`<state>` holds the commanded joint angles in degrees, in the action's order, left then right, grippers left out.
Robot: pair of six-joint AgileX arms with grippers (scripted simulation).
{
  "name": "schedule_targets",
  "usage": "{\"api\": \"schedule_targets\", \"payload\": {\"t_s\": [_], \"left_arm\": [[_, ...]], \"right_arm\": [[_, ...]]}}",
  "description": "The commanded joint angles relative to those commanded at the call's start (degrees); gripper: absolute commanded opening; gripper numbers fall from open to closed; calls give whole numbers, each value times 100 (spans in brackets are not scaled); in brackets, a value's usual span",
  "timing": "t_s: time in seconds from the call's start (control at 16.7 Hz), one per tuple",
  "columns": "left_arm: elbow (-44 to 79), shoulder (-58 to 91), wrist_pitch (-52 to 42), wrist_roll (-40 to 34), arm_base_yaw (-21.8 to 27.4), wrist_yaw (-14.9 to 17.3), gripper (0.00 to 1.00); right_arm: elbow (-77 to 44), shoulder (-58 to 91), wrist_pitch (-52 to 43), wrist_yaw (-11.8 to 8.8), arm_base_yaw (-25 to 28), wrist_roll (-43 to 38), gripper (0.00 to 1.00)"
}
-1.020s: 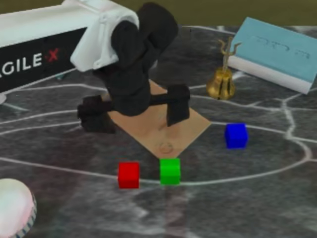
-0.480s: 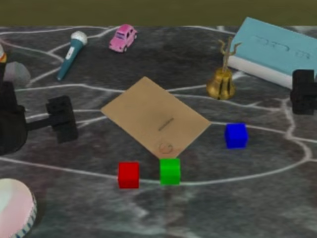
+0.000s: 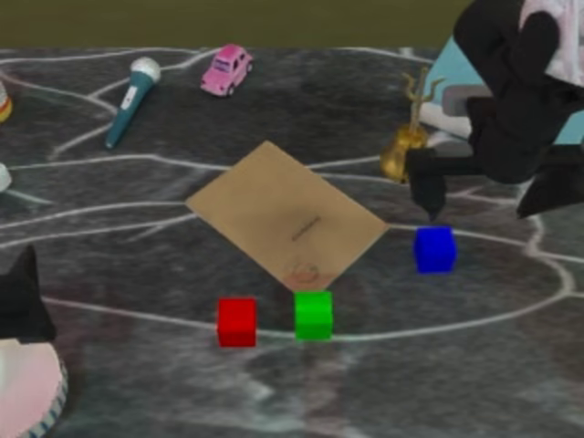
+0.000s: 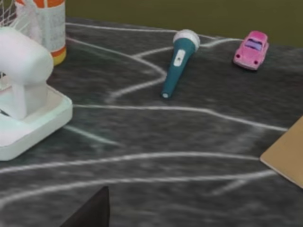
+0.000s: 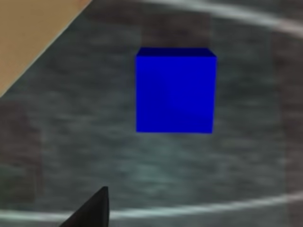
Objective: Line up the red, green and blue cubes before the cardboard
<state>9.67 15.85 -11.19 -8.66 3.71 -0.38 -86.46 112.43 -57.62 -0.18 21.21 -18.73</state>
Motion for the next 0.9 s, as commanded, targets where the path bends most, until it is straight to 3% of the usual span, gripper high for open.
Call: {"api": "schedule_targets", "payload": {"t_s": [0.36,0.9], "left_arm": [[-940,-1538,1078,836,-470,36,100],[-967,-1585,1119,866,-485,38,100]], "right_arm": [[-1228,1248,-605,32,260,-232,100],[-996,1461,-191,37,258,-229,100]]}}
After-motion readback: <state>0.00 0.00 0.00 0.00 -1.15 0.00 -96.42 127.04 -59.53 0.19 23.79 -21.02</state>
